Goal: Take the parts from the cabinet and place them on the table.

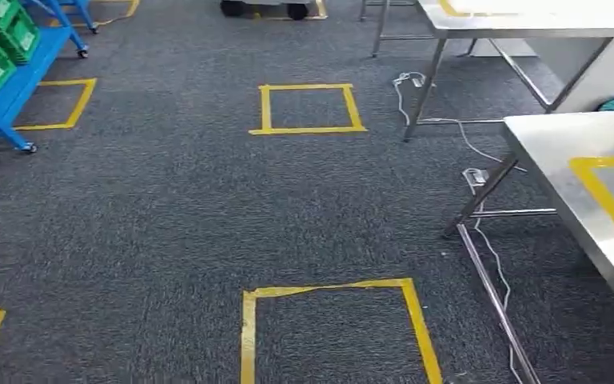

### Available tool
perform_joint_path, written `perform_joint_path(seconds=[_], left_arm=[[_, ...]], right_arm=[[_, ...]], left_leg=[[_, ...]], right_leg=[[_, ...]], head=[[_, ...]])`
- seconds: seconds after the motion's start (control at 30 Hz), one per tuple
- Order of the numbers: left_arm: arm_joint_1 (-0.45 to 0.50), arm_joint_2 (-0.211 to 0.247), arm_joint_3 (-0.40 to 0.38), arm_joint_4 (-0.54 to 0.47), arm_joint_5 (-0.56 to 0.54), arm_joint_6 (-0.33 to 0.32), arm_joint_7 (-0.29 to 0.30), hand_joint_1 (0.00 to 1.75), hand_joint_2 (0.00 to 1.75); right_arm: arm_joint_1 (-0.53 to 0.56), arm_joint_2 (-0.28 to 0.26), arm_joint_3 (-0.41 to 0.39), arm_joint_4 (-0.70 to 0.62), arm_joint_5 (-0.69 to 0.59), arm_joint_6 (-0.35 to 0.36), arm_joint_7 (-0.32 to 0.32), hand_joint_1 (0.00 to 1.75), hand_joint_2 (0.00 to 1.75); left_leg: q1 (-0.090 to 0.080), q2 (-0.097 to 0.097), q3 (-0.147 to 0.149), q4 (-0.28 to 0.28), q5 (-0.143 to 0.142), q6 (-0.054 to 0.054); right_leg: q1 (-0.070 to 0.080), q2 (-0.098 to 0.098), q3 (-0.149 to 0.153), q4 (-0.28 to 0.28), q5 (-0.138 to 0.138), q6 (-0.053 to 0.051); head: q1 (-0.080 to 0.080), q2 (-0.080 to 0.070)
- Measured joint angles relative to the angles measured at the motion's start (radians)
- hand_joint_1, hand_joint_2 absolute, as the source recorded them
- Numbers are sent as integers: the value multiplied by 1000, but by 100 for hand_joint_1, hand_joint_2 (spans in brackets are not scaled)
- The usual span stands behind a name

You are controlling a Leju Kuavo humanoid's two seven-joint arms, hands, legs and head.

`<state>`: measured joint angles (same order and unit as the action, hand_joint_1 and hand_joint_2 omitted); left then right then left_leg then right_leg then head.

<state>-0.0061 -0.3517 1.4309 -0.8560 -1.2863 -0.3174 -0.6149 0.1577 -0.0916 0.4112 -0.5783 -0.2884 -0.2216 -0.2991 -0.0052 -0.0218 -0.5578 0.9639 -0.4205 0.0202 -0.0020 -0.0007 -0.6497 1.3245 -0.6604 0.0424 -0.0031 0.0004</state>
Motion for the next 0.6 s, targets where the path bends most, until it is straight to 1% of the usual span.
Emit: perform_joint_path(seconds=[0.03, 0.07, 0.1, 0.13, 0.17, 0.2, 0.23, 0.27, 0.3, 0.33, 0.37, 0.4, 0.43, 0.47, 0.5, 0.53, 0.57, 0.6], left_arm=[[2, 0, 0, 0, 0, 0, 0, 0, 0], [3, 0, 0, 0, -1, -3, 0, 0, 0], [3, 0, 0, 0, -1, -3, 0, 0, 0], [2, 0, 0, 0, -1, -4, 0, 0, 0], [2, 0, 0, 0, -1, -8, 0, 0, 0], [0, 1, 0, 0, -1, -11, 0, 0, 0], [1, 2, 0, 0, -1, -15, -2, 0, 0], [4, 2, 0, 0, -1, -16, -5, 0, 0], [8, 2, 0, 0, -1, -16, -7, 0, 0], [9, 3, 0, 0, -1, -17, -9, 0, 0], [9, 3, 0, 0, 0, -18, -11, 0, 0], [6, 3, 0, 0, 0, -20, -11, 0, 0], [3, 3, 0, 0, 0, -21, -11, 0, 0], [2, 3, 0, 0, 0, -22, -11, 0, 0], [2, 3, 0, 0, 2, -22, -11, 0, 0], [6, 3, 0, 0, 3, -22, -11, 0, 0], [8, 3, 0, 0, 3, -21, -11, 0, 0], [9, 3, 0, 0, 6, -20, -11, 0, 0]], right_arm=[[-1, 1, 0, 5, 1, -3, 1, 0, 0], [-2, 2, 0, 7, 1, -6, 2, 0, 0], [-3, 3, 0, 8, 0, -8, 3, 0, 0], [-3, 3, 0, 10, 0, -10, 3, 0, 0], [-4, 3, 0, 13, 0, -12, 6, 0, 0], [-1, 5, 0, 13, -2, -16, 14, 0, 0], [0, 5, 0, 13, -2, -19, 23, 0, 0], [4, 5, 0, 10, -1, -21, 33, 0, 0], [8, 5, 0, 6, 0, -23, 39, 0, 0], [13, 5, 0, -3, 2, -29, 49, 0, 0], [16, 5, 0, -13, 5, -31, 57, 0, 0], [21, 5, 0, -20, 6, -36, 66, 0, 0], [27, 5, 0, -29, 7, -41, 75, 0, 0], [32, 4, -1, -34, 8, -44, 81, 0, 0], [37, 3, -1, -40, 11, -48, 87, 0, 0], [39, 2, 0, -47, 12, -50, 91, 0, 0], [40, 2, 0, -53, 13, -51, 93, 0, 0], [39, 2, 0, -61, 14, -52, 98, 0, 0]], left_leg=[[0, -16, 0, 1, 1, 0], [0, -31, 1, 1, 1, -1], [1, -46, 1, 2, 3, -3], [2, -61, 3, 3, 3, -5], [2, -73, 1, 4, 3, -10], [-4, -87, -8, 16, 2, -17], [-1, -96, -13, 12, 5, -21], [2, -107, -18, 11, 8, -26], [5, -118, -22, 10, 11, -31], [6, -121, -25, 15, 8, -35], [0, -67, -32, 35, -8, -39], [-2, -26, -59, 92, -42, -43], [-1, -5, -100, 173, -80, -46], [1, 7, -145, 260, -115, -48], [3, 11, -185, 333, -135, -49], [4, 11, -199, 352, -126, -49], [5, 13, -189, 324, -94, -49], [5, 17, -158, 258, -48, -47]], right_leg=[[0, 0, -4, -2, 19, -1], [-1, 0, 14, -50, 56, -2], [-3, 5, 50, -130, 105, -3], [-7, 25, 94, -229, 155, -3], [-16, 72, 122, -296, 175, 2], [-21, 96, 133, -326, 164, 2], [-17, 85, 128, -318, 161, -2], [-13, 76, 136, -315, 160, -8], [-10, 66, 135, -314, 161, -13], [-16, 49, 138, -321, 166, -21], [-14, 39, 142, -323, 164, -27], [-12, 26, 146, -325, 161, -33], [-9, 10, 149, -325, 158, -38], [-6, -7, 151, -325, 154, -41], [-5, -22, 155, -325, 149, -42], [-5, -36, 161, -325, 144, -41], [-4, -48, 168, -325, 138, -39], [-4, -60, 177, -325, 131, -37]], head=[[0, 0], [0, 0], [0, 0], [0, 0], [0, 0], [0, 0], [-3, 0], [0, 0], [0, 0], [0, 0], [-4, 0], [-11, 0], [-9, 0], [-10, 0], [-9, 0], [-9, 0], [-10, 0], [-10, 0]])
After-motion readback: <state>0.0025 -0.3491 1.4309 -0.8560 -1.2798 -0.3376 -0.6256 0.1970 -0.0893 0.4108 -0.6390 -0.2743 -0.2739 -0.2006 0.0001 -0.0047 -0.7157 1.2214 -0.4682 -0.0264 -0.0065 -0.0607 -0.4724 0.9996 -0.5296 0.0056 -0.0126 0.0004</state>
